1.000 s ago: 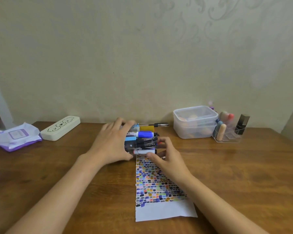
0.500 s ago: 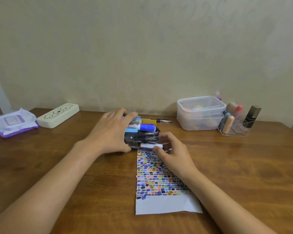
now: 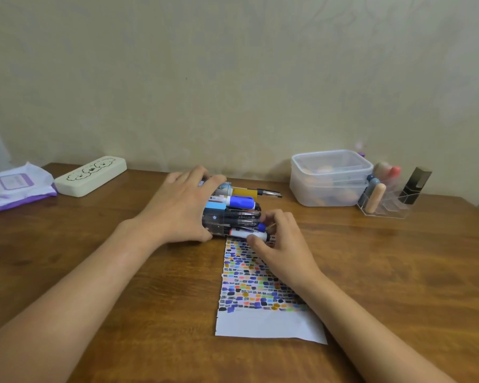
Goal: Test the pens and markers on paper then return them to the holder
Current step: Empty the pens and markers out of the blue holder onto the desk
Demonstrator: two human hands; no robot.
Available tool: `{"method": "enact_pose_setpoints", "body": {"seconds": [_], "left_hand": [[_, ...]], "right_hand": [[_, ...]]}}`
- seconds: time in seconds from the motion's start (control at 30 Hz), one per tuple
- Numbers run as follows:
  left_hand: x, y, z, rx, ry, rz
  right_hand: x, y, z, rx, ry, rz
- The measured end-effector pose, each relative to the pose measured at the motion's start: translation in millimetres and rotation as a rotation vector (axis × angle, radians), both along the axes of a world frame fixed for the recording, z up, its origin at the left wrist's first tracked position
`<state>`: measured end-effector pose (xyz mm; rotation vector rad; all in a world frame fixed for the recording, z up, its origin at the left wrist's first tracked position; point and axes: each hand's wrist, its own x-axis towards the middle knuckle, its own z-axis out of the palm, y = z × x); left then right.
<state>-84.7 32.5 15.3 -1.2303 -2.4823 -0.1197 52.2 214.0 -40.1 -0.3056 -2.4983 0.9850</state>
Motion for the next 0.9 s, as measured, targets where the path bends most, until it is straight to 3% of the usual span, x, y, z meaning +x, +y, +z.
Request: {"method": "enact_pose_setpoints", "body": {"seconds": [0.37, 0.77, 0.9], "left_hand": [[0.7, 0.4, -0.9, -0.016, 0.046, 0.007], [-2.7, -2.3, 3.0, -0.047, 0.004, 0.013], [-3.6, -2.6, 1.7, -0.045, 0.037, 0.019]], "right_hand": [[3.6, -7.4, 4.0, 0.023, 0.186, 0.076], [4.0, 4.9, 9.9, -0.043, 0.164, 0.018], [2.9, -1.5, 8.8, 0.049, 0.122, 0.077]]}}
